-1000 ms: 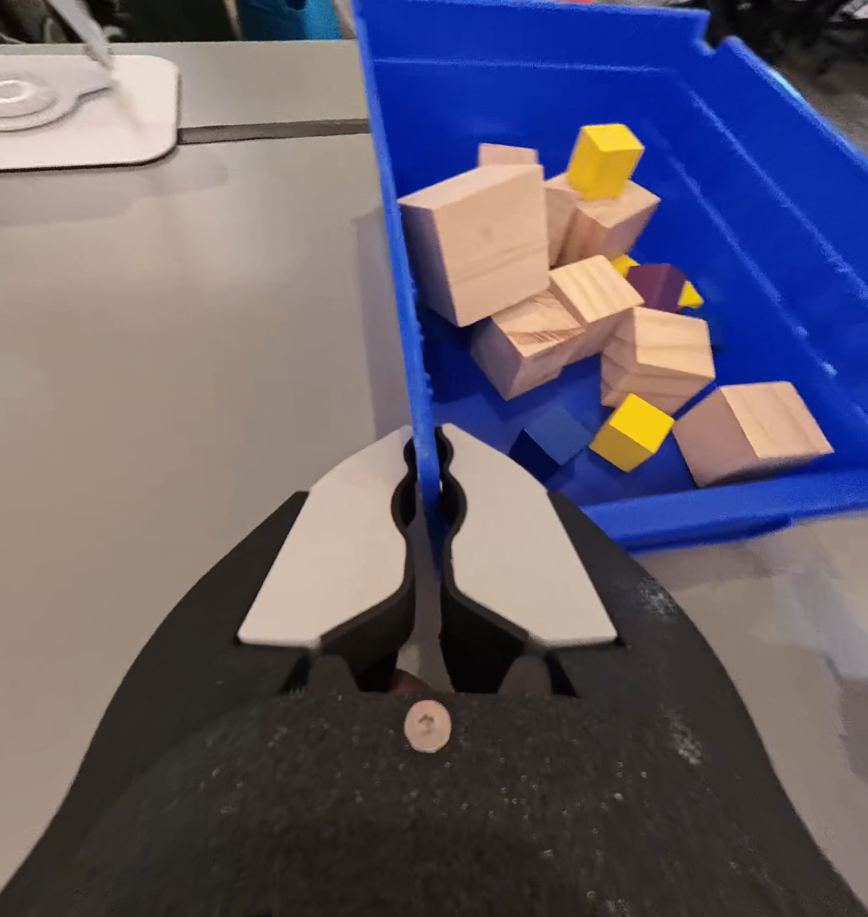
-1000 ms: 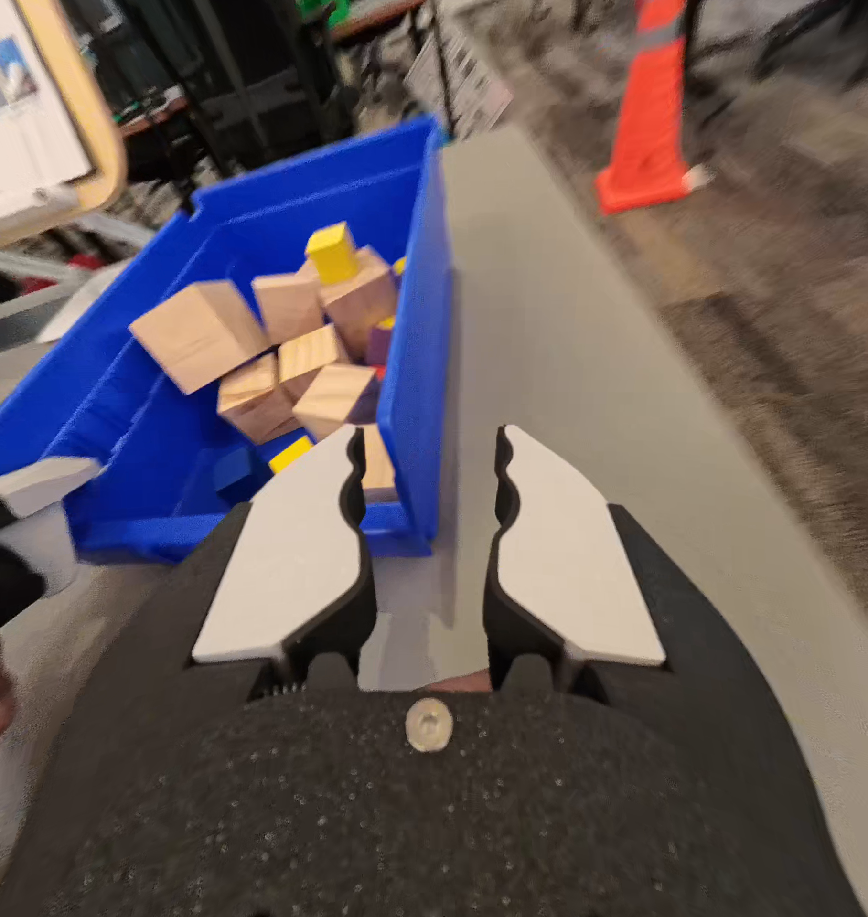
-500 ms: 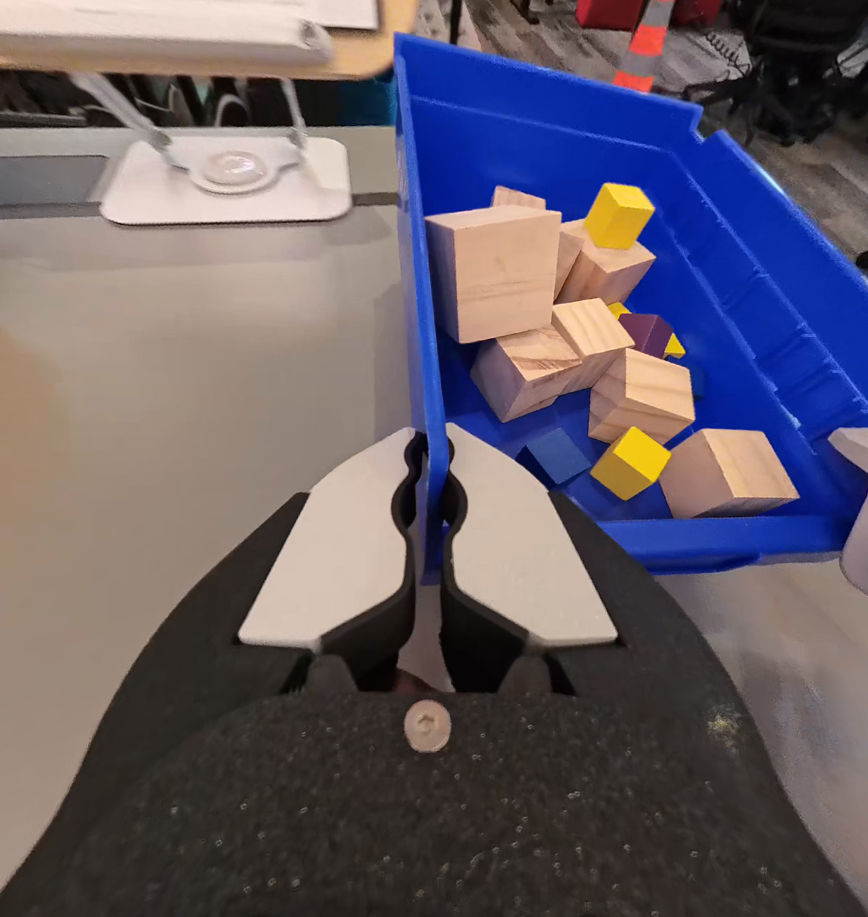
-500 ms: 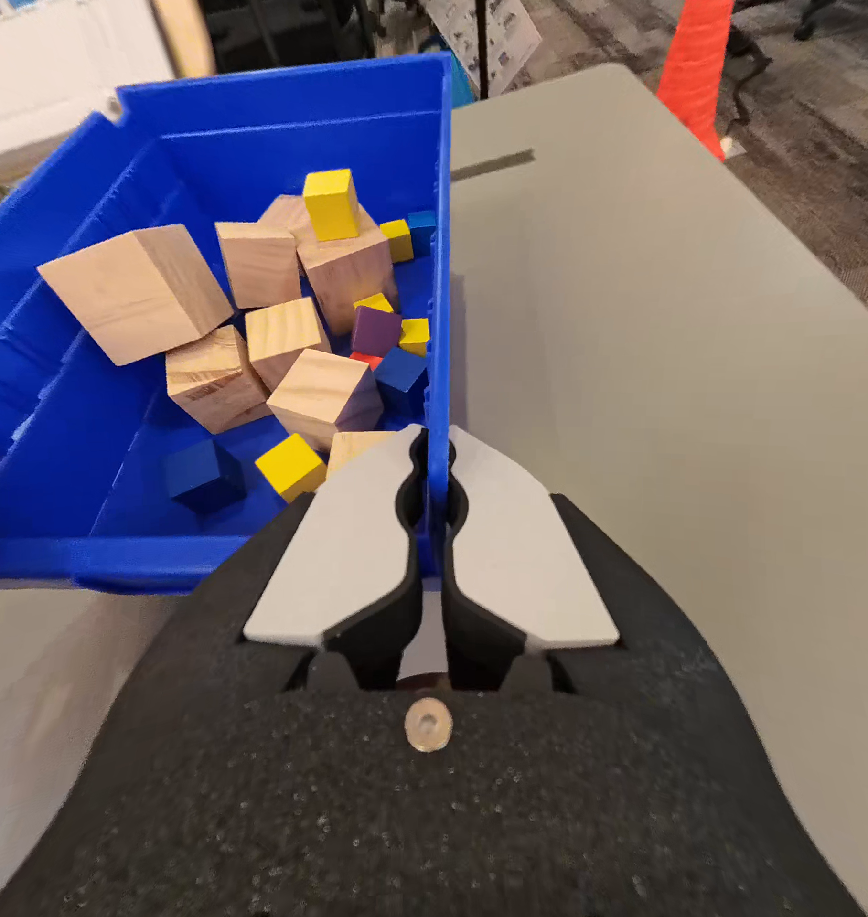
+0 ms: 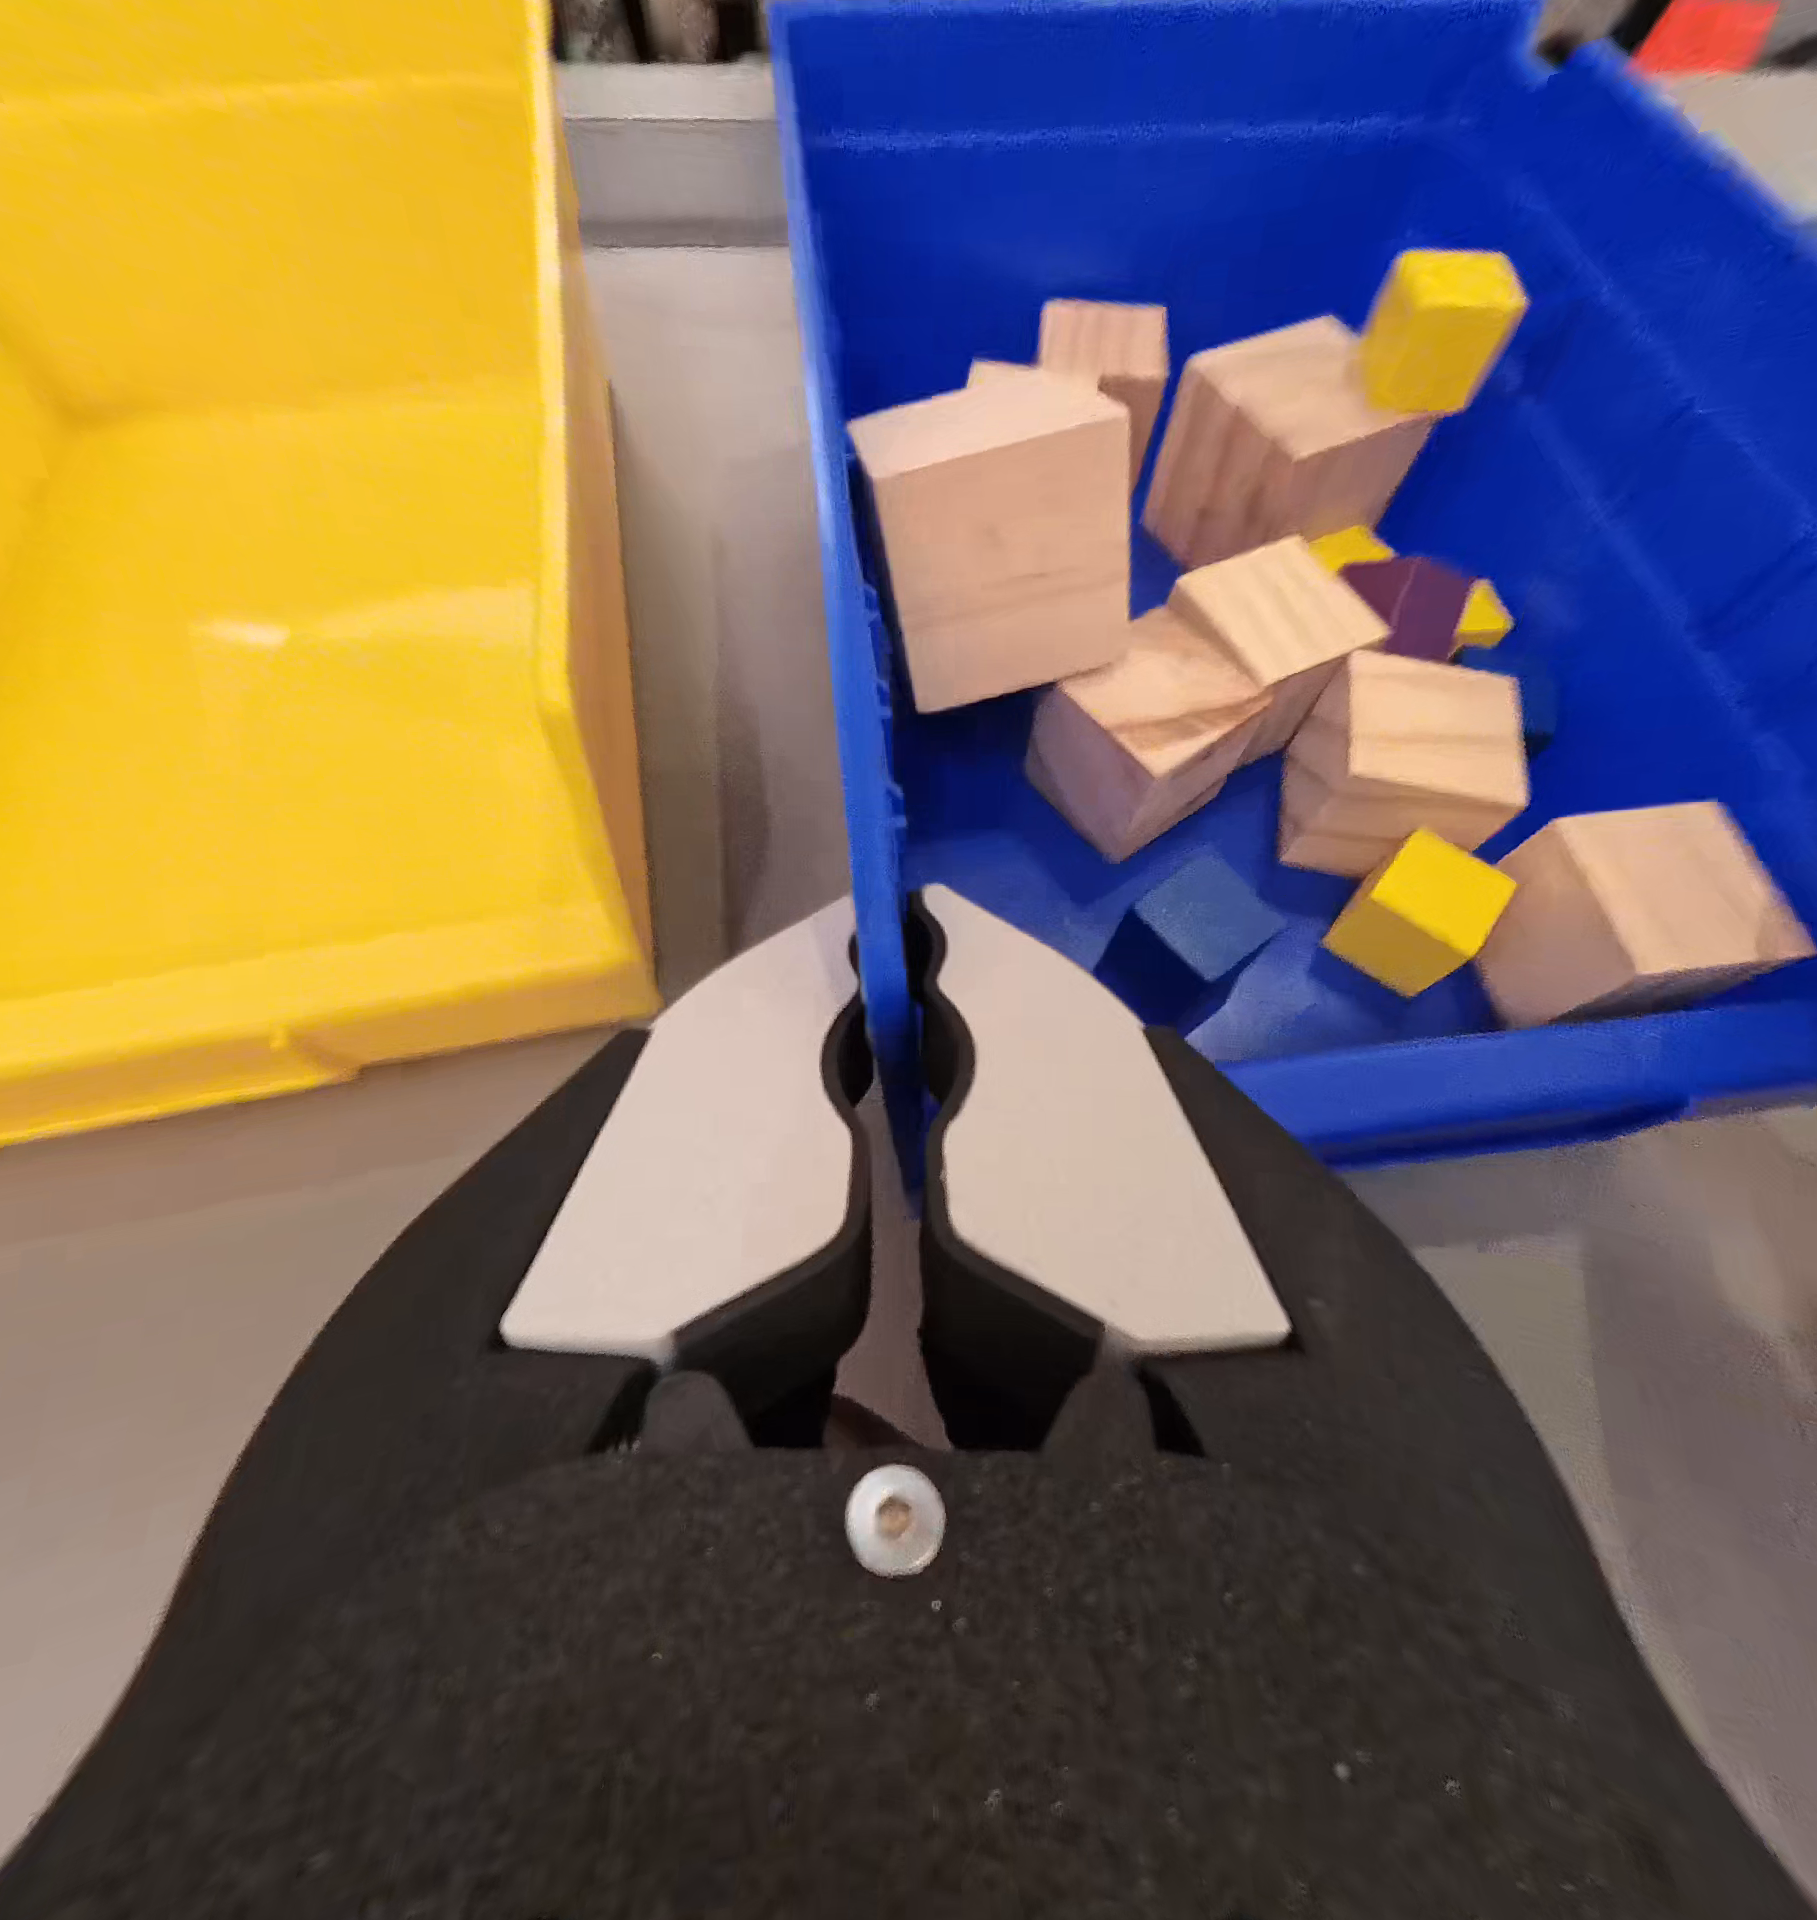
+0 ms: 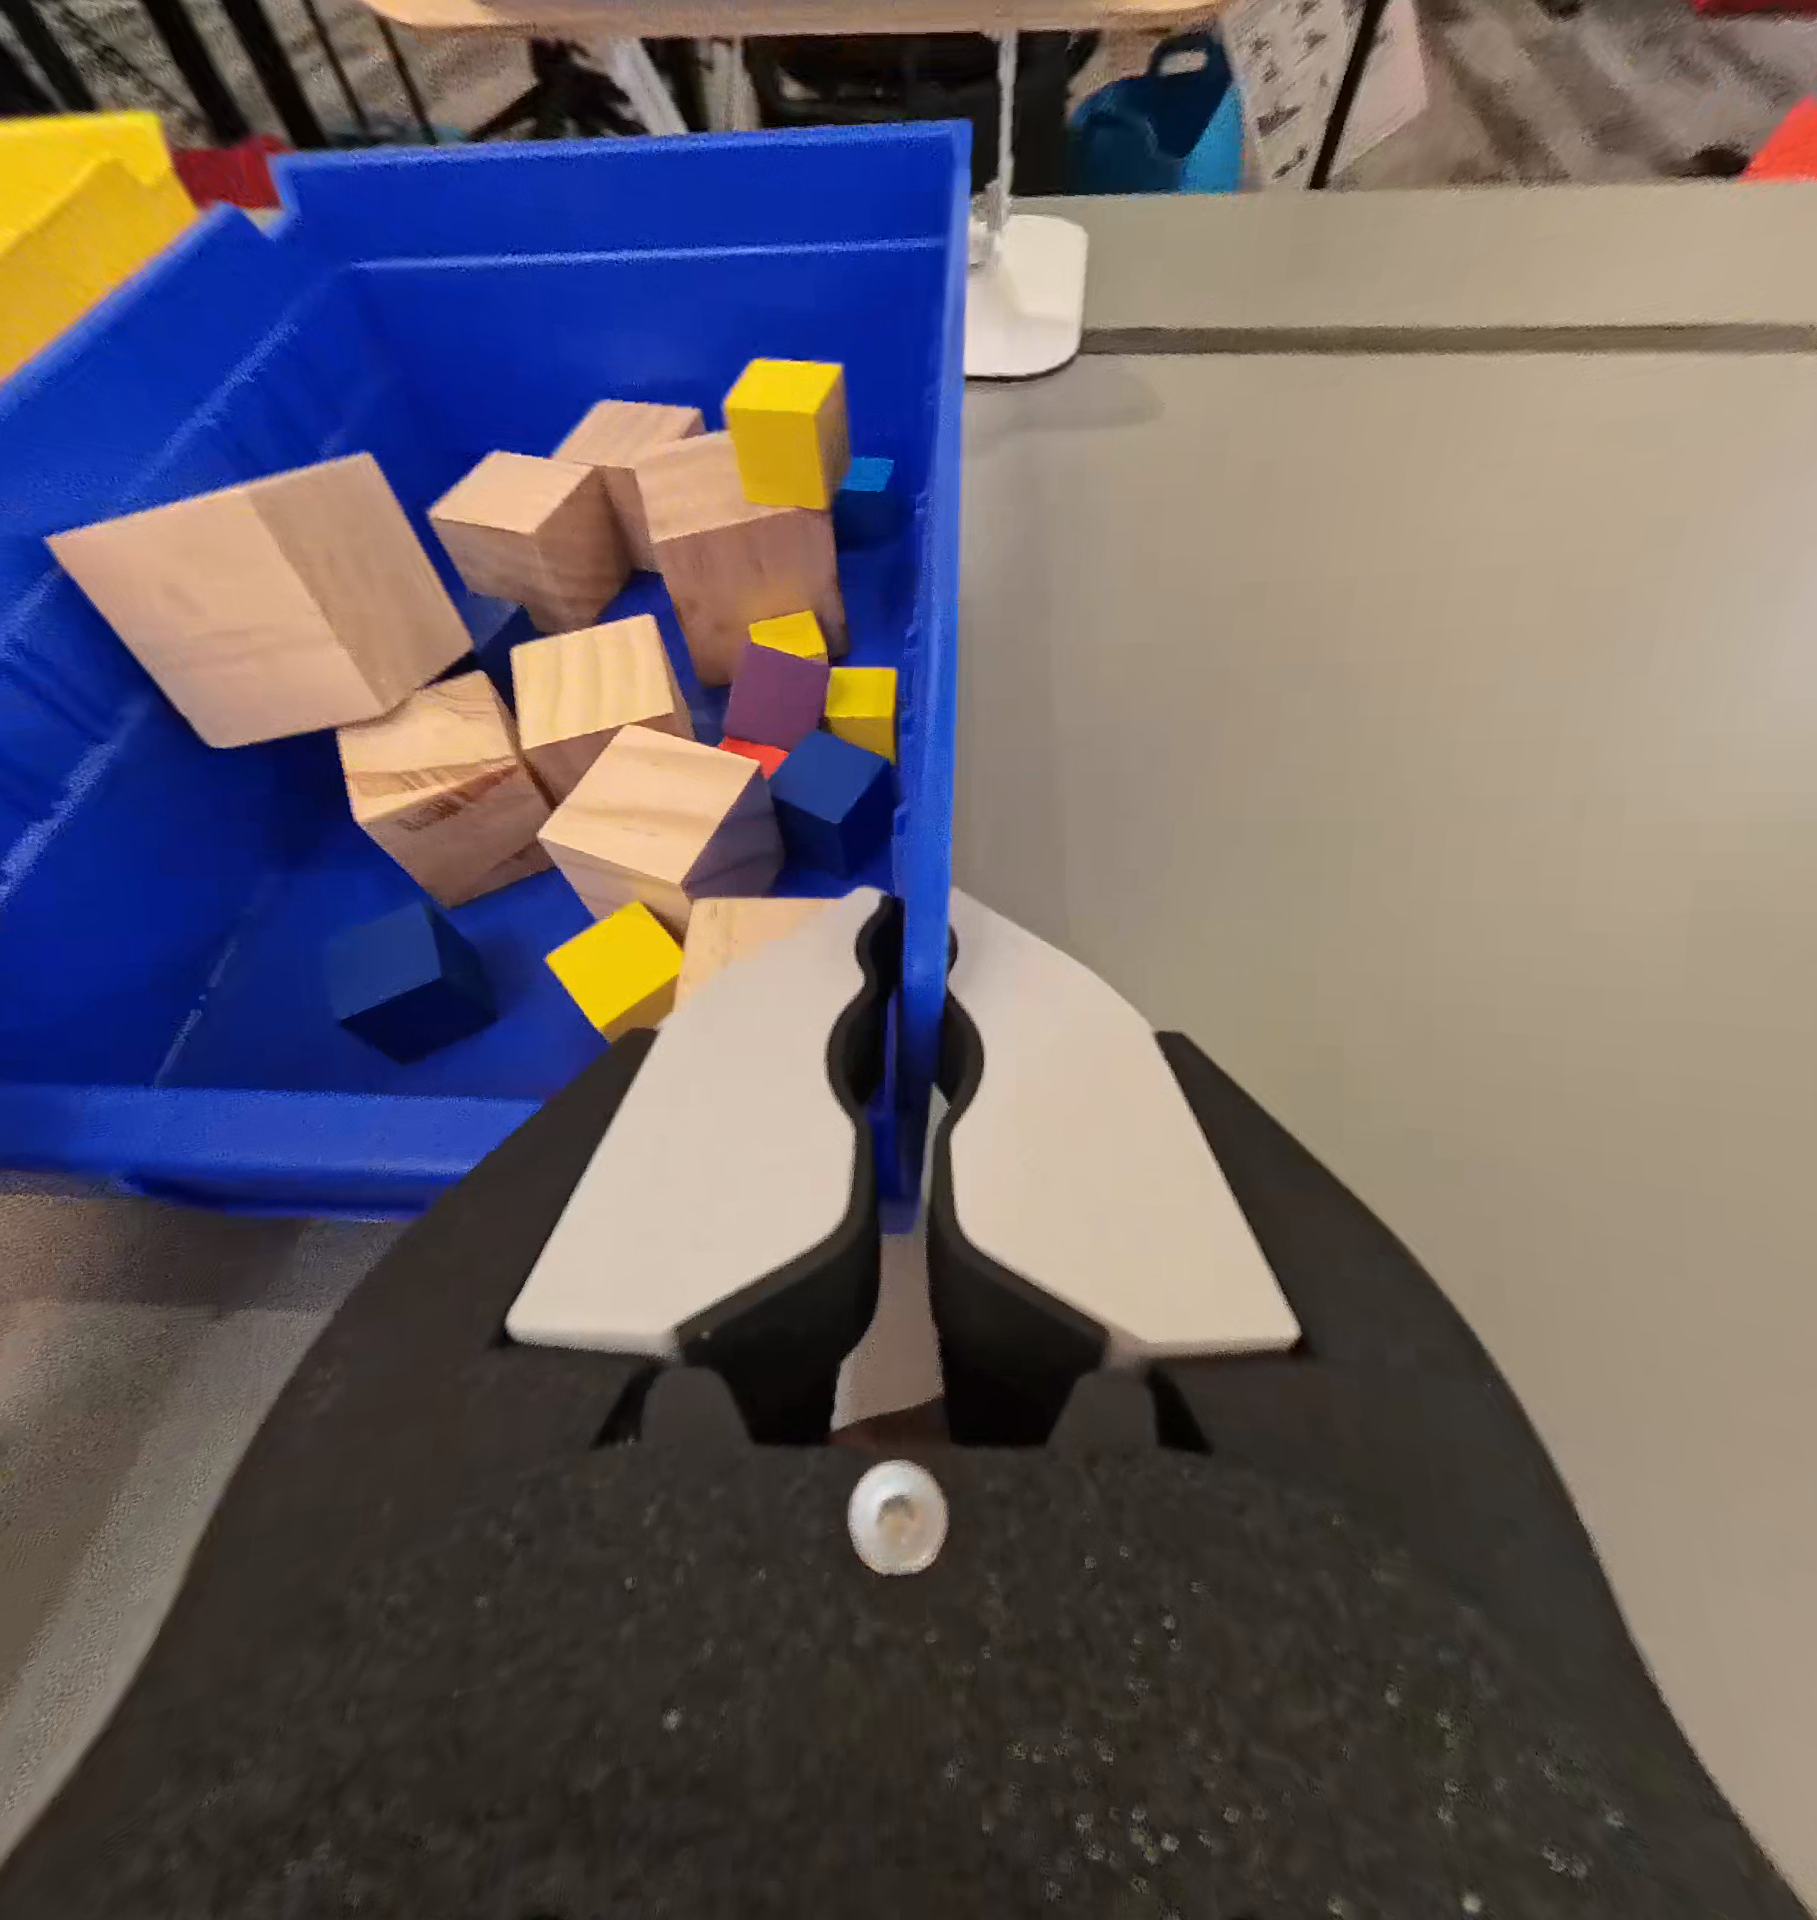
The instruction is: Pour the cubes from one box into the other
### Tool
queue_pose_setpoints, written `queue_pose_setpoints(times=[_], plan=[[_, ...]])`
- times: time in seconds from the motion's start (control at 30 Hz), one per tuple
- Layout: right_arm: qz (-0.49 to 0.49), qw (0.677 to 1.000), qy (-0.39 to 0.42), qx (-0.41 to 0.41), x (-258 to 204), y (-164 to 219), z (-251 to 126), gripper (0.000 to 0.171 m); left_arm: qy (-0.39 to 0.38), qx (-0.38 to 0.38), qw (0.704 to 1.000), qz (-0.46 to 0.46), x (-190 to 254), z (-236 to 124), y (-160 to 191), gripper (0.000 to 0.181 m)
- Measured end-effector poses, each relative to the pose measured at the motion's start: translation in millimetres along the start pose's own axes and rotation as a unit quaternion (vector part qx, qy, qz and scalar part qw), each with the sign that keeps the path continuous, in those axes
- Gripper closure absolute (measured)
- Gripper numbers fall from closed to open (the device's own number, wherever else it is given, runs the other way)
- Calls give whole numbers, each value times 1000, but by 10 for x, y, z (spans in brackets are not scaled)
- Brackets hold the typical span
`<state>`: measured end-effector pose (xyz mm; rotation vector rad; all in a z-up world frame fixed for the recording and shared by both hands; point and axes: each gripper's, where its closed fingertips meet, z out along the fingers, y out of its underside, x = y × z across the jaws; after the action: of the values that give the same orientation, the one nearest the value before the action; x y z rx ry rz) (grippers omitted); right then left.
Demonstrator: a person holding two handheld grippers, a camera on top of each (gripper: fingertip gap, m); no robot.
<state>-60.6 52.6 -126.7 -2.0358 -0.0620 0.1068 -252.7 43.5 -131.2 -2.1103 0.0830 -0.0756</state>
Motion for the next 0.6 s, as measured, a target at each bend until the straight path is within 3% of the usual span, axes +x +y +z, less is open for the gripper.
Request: queue_pose_setpoints(times=[0.07,0.2,0.27,0.3,0.37,0.5,0.6], plan=[[-21,1000,-4,-4,-21,14,-22,163,33,-4,999,23,22,-33,3,175],[-73,994,-75,12,-14,46,-351,147,140,27,990,12,118,-523,-98,130],[-93,988,-115,31,11,48,-578,139,164,65,984,-13,-94,-895,-134,141],[-89,987,-130,27,27,84,-667,131,154,78,985,-30,-318,-1027,-117,146],[-81,983,-166,21,2,170,-828,119,105,72,990,-56,-905,-1114,-5,137],[-165,968,-178,62,-229,143,-1012,115,-11,29,995,-97,-2036,-898,125,123],[-211,956,-198,46,-602,172,-1067,114,-57,25,994,-88,-2420,-625,6,124]])
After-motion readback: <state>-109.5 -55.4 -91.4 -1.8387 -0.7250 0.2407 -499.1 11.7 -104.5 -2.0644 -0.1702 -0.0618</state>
